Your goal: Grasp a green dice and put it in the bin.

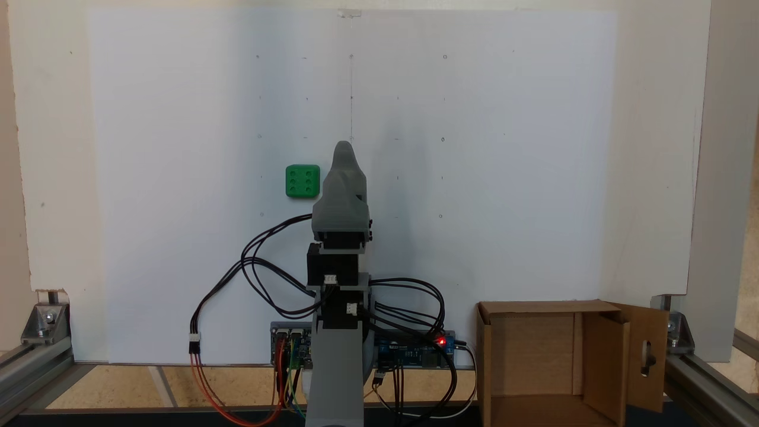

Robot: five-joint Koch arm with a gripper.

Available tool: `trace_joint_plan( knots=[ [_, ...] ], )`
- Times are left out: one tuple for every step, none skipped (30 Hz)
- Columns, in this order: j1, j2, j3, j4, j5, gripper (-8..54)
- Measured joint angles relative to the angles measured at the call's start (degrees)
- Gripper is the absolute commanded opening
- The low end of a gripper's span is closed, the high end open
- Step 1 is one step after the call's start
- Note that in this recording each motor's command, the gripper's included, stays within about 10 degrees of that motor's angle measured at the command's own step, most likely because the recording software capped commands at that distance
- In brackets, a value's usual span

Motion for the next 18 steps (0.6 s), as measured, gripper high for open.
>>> trace_joint_plan(
  knots=[
    [0.2, 0.0, -0.1, 0.2, 0.0, 44.7],
    [0.5, 0.0, -0.1, 0.7, 0.0, 44.7],
    [0.4, 0.0, 0.0, 0.8, 0.0, 44.7],
    [0.4, 0.0, 0.0, 0.8, 0.0, 44.7],
    [0.4, 0.0, 0.0, 0.8, 0.0, 44.7],
    [0.4, 0.0, 0.0, 0.8, 0.0, 44.7],
    [0.4, 0.0, 0.0, 0.8, 0.0, 44.7],
    [0.4, 0.0, 0.0, 0.8, 0.0, 44.7],
    [0.4, 0.0, 0.0, 0.8, 0.0, 44.7],
    [0.4, 0.0, 0.0, 0.8, 0.0, 44.7],
    [0.5, 0.0, 0.0, 0.8, 0.0, 44.7],
    [0.5, 0.0, 0.0, 0.8, 0.0, 44.7],
    [0.5, 0.0, 0.0, 0.8, 0.0, 44.7],
    [0.5, 0.0, 0.0, 0.8, 0.0, 44.7],
    [0.5, 0.0, 0.0, 0.8, 0.0, 44.7],
    [0.5, 0.0, -0.1, 0.8, 0.0, 44.7],
    [0.5, 0.0, 0.0, 0.8, 0.0, 44.7],
    [0.5, 0.0, 0.0, 0.8, 0.0, 44.7]
  ],
)
